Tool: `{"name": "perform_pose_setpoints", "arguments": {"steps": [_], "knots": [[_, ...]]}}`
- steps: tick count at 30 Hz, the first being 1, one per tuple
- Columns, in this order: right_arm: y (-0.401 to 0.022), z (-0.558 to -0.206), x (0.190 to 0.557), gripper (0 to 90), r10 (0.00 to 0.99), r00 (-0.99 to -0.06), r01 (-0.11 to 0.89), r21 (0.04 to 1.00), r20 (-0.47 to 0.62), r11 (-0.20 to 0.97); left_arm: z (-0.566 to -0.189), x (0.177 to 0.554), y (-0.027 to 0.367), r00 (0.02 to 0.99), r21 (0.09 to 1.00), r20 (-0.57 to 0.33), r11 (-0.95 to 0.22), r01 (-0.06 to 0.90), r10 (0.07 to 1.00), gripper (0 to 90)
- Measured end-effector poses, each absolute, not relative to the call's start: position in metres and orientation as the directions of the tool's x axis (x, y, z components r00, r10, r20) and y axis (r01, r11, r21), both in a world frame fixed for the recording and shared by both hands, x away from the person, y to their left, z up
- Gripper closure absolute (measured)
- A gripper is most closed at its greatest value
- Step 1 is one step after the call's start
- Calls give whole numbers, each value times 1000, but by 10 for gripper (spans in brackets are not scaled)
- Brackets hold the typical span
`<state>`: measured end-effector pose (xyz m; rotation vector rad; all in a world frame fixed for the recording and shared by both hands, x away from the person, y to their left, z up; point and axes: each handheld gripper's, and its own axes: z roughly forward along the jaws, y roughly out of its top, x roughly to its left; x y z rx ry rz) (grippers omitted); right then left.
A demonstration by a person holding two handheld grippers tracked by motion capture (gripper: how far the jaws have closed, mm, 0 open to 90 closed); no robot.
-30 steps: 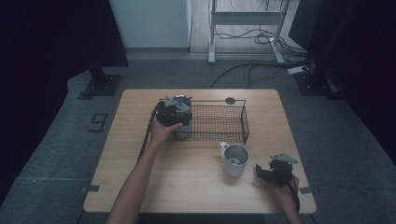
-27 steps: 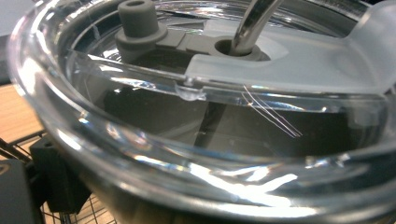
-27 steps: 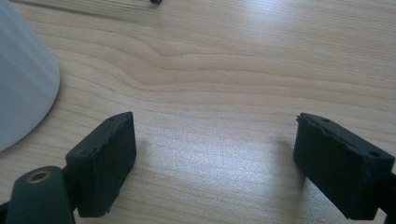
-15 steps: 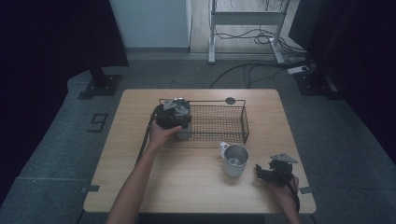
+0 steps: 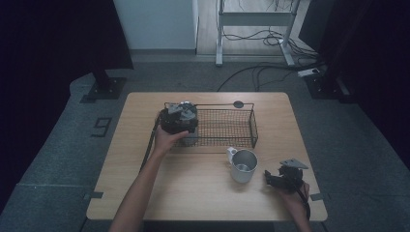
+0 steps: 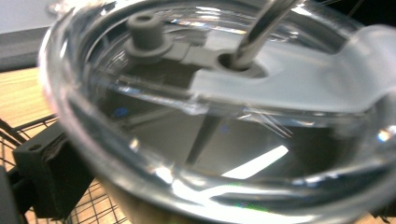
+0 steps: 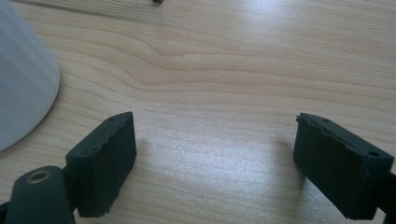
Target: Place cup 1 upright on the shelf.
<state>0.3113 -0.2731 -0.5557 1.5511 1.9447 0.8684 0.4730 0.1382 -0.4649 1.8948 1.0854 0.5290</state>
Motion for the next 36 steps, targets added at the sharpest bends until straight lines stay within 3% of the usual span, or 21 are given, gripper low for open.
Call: {"name": "perform_pose_setpoints", "arguments": {"steps": [20, 36], "knots": [[-273, -556, 311, 133, 974, -227, 655, 741, 6, 148, -429, 433, 159, 556, 893, -42, -219, 394, 830, 0], [-273, -555, 311, 134, 975, -223, 656, 741, 6, 145, -435, 390, 172, 613, 899, -60, -225, 377, 788, 9]]}}
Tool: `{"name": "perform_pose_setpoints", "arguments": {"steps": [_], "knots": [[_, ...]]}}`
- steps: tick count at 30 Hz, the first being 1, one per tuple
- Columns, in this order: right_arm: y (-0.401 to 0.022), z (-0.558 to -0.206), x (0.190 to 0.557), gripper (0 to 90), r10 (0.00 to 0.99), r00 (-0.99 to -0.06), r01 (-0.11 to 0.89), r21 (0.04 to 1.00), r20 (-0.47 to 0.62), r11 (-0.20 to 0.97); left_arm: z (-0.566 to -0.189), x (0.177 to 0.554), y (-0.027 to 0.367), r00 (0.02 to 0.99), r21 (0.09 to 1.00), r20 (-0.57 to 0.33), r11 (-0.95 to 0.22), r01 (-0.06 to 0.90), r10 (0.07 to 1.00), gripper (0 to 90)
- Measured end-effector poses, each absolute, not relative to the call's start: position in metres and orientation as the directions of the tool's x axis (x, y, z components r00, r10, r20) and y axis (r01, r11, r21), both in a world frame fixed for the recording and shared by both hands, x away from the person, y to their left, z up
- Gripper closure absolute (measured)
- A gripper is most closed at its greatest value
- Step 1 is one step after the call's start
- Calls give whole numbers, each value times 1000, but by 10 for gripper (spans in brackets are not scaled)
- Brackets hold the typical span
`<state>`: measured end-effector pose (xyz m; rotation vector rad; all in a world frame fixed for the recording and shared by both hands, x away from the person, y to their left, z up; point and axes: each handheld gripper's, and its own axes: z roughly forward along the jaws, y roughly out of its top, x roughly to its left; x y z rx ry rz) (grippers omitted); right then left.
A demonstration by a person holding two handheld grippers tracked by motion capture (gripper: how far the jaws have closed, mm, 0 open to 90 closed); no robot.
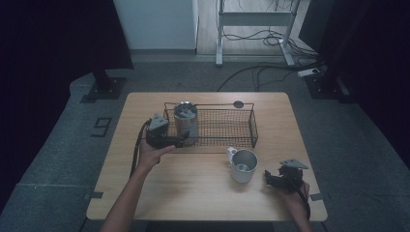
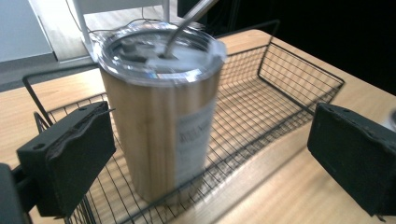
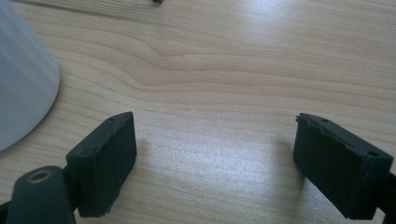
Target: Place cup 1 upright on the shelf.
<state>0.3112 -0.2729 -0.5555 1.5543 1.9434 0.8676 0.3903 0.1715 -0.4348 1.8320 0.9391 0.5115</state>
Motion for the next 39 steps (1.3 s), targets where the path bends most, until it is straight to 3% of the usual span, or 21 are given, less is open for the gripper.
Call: {"name": "perform_pose_setpoints", "arguments": {"steps": [18, 39], "knots": [[-273, -555, 310, 134, 974, -226, 656, 741, 6, 147, -470, 329, 185, 637, 870, -108, -238, 432, 763, 35], [-273, -555, 310, 134, 974, -225, 656, 741, 7, 146, -525, 310, 191, 617, 791, -154, -278, 545, 772, 69]]}}
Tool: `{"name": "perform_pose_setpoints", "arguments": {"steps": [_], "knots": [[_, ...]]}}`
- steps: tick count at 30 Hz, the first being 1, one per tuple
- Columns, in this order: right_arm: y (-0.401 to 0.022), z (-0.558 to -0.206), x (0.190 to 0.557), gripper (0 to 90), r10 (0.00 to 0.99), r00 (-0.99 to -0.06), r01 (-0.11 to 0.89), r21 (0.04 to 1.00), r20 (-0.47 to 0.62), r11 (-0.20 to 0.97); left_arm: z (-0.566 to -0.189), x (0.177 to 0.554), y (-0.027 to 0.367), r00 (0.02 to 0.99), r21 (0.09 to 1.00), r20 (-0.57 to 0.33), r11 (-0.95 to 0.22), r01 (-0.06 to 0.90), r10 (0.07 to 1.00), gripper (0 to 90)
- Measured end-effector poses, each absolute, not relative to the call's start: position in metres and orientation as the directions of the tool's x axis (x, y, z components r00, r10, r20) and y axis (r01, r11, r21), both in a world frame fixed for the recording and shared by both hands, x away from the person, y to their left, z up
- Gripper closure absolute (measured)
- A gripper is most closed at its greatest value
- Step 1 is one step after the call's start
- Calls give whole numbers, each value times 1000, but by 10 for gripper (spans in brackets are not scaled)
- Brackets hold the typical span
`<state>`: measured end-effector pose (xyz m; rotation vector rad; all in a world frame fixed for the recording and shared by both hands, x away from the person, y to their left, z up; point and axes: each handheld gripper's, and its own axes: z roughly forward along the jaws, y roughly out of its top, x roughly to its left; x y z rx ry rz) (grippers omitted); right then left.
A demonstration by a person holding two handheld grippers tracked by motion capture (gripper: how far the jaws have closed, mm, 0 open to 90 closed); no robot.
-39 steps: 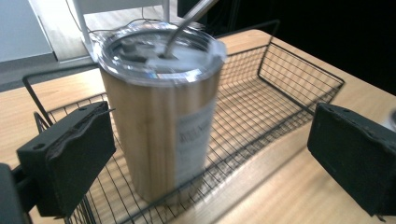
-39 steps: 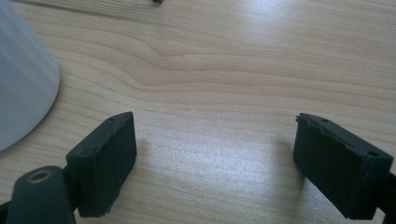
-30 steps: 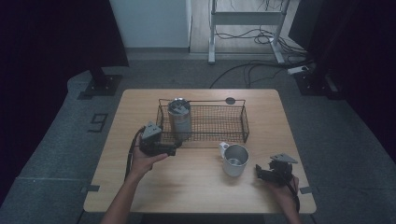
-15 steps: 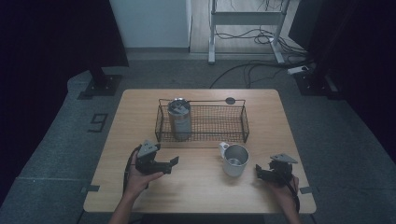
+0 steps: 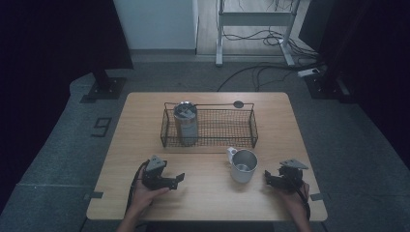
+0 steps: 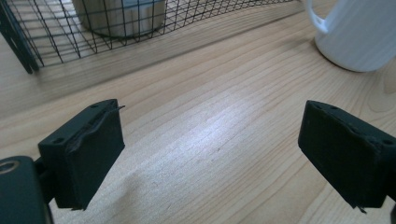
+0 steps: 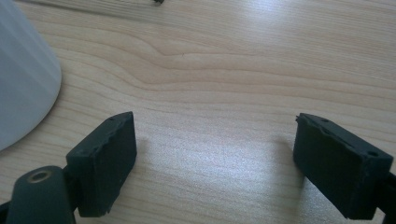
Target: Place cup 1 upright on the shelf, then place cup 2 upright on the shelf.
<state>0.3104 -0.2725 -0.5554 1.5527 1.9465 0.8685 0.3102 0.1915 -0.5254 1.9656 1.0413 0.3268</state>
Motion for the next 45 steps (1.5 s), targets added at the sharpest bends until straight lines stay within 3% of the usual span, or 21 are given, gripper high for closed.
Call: {"name": "perform_pose_setpoints", "arguments": {"steps": [20, 32, 45], "knots": [[-271, -554, 307, 132, 970, -241, 625, 764, -6, 160, -533, 315, 194, 586, 783, -132, -278, 556, 799, 76], [-268, -528, 291, 131, 946, -309, 551, 829, 94, 98, -542, 316, 199, 579, 775, -141, -275, 570, 803, 80], [-254, -509, 279, 129, 914, -386, 506, 857, 120, 101, -544, 314, 199, 580, 770, -149, -274, 576, 801, 80]]}}
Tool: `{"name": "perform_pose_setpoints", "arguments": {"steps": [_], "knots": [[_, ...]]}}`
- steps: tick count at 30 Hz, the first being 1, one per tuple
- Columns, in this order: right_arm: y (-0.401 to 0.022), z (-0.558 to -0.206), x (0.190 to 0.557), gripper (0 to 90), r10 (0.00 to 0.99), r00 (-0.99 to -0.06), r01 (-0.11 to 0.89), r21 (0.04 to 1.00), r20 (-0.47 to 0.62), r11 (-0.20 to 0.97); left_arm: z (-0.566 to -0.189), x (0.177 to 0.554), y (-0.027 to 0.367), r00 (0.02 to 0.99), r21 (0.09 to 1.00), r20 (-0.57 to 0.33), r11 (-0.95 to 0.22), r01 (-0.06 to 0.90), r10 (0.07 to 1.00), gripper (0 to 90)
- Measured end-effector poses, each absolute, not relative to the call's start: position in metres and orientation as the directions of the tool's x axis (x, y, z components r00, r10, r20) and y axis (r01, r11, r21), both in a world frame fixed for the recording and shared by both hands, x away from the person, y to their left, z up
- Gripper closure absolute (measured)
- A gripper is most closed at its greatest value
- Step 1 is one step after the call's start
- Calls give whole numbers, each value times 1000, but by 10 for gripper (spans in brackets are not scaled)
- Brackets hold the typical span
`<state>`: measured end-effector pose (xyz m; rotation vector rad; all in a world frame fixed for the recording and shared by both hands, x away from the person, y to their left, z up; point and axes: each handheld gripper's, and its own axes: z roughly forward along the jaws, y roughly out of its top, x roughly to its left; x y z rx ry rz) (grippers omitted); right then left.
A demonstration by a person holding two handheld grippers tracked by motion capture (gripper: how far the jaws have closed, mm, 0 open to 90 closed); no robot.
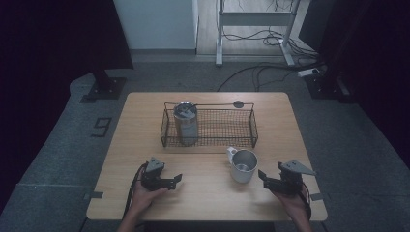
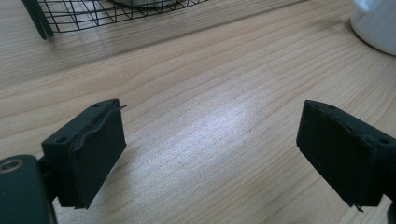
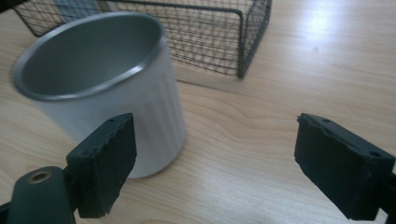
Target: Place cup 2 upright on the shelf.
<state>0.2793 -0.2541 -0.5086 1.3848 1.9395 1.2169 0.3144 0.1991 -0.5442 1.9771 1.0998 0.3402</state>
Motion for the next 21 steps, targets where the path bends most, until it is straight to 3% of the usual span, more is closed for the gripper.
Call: {"name": "perform_pose_setpoints", "arguments": {"steps": [21], "knots": [[-222, -490, 273, 117, 860, -492, 464, 877, 135, 127, -544, 314, 198, 585, 766, -146, -283, 577, 798, 92]]}}
